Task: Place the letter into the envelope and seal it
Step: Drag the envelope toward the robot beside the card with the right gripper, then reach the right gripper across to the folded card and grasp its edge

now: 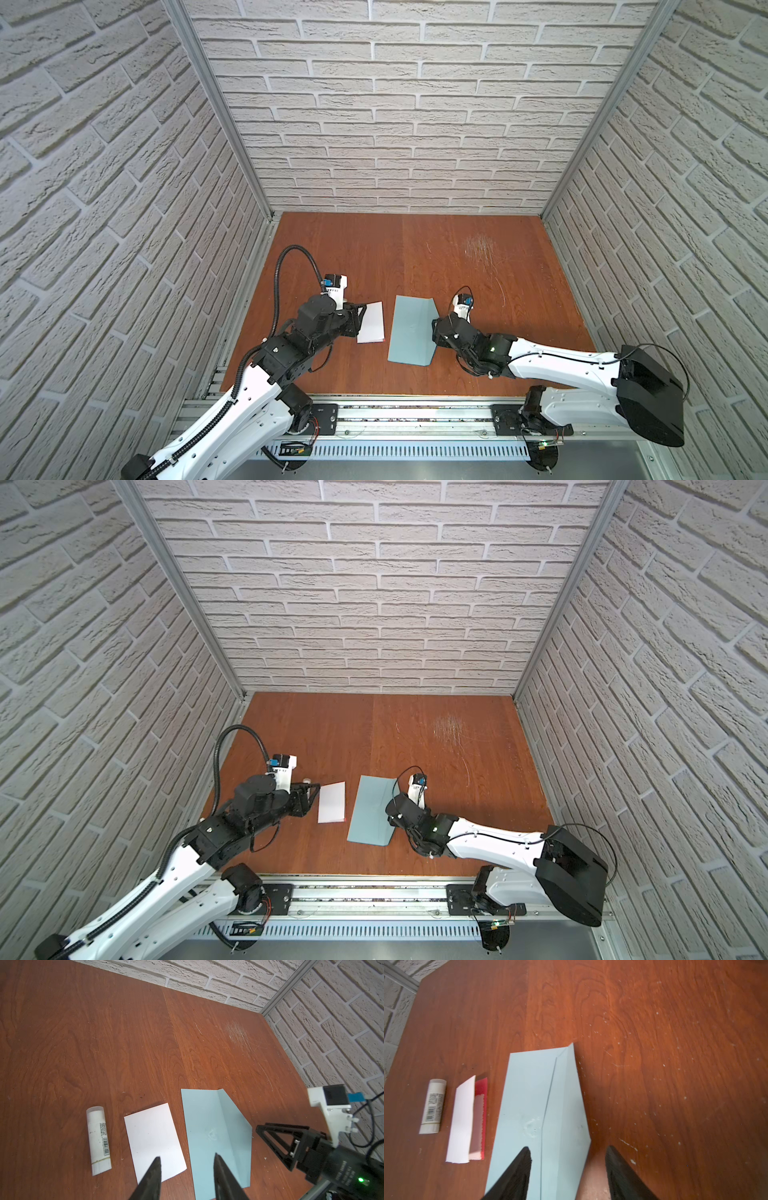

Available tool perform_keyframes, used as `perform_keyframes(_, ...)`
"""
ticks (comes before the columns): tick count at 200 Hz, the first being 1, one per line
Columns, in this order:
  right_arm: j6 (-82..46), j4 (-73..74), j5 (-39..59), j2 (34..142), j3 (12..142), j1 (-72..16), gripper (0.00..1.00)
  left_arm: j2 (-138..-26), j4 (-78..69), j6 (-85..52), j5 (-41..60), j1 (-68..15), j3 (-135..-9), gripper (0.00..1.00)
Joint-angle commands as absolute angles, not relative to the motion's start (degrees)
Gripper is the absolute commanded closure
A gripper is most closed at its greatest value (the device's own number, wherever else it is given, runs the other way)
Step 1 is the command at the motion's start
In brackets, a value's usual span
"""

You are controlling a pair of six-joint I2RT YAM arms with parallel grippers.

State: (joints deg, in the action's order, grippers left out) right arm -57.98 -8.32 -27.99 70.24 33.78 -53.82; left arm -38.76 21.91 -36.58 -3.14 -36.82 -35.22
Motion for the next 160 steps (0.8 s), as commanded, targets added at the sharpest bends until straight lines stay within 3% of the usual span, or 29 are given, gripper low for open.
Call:
perform_keyframes(1,-50.74,-13.14,-28.17,67.95,38.67,-53.66,0.39,-38.39,19.13,-36.46,-5.15,-36.28,-36.08,0.56)
perform_keyframes(46,-44.74,-9.03,-19.38,70.47,43.64,-53.64,0.42,-36.09,18.88,-37.08,-6.58,-34.52,-34.2,0.53)
perform_keyframes(94,-44.26,0.52,-4.62,84.07,49.75,-53.66,0.46,-33.45,21.73,-38.25,-7.01,-30.76,-32.96,0.49)
perform_keyframes(160,-49.75,9.97,3.32,99.02,54.52,-53.57,0.46,-31.15,27.59,-38.45,-6.72,-27.39,-32.08,0.45)
